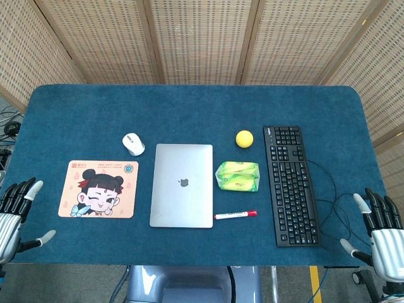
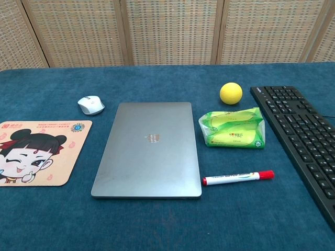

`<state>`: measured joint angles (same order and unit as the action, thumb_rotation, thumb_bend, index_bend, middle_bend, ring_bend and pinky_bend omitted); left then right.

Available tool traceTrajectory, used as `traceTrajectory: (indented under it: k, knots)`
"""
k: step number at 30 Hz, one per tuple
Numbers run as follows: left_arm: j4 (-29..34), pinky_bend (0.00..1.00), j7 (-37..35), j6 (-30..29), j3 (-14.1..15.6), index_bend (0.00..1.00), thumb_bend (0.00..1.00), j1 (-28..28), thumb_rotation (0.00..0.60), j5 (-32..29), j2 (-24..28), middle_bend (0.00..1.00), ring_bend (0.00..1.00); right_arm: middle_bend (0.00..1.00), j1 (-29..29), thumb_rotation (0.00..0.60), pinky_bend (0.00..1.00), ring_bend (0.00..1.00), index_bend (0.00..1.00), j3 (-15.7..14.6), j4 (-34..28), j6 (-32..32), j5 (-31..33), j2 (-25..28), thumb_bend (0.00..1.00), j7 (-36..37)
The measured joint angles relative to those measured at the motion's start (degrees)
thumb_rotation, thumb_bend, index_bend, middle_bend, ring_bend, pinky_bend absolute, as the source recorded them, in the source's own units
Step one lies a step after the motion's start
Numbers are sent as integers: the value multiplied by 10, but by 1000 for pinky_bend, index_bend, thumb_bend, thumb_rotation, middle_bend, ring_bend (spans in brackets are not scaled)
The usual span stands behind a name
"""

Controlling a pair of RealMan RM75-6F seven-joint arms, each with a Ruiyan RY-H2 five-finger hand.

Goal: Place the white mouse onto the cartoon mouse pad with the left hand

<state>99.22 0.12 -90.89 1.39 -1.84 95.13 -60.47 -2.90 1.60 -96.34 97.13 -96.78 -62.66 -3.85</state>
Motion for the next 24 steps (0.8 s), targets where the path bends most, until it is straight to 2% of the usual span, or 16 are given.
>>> traceTrajectory:
  k: [9, 14, 18, 20, 24]
  knots:
    - [-2, 0, 3, 9, -2, 0, 0, -4, 600, -7, -3, 0, 0, 0, 0, 600, 0, 0, 0, 1, 2, -3, 3, 0, 0, -4]
    - [-8, 0, 1, 37, -21, 0, 0, -25, 600, -28, -9, 0, 0, 0, 2, 600, 0, 0, 0, 5, 2, -5, 12, 0, 0, 1]
    - [-24, 0, -10, 94, -42, 0, 0, -67, 600, -46, -11, 0, 0, 0, 5, 600, 0, 0, 0, 10, 5, -13, 26, -2, 0, -2]
    - [-53, 0, -17, 146, -57, 0, 0, -110, 600, -48, -20, 0, 0, 0, 7, 600, 0, 0, 0, 16, 8, -20, 42, -4, 0, -4]
    - [-169, 0, -49, 230, -73, 0, 0, -196, 600, -38, -57, 0, 0, 0, 13, 600, 0, 0, 0, 30, 14, -33, 75, -8, 0, -10]
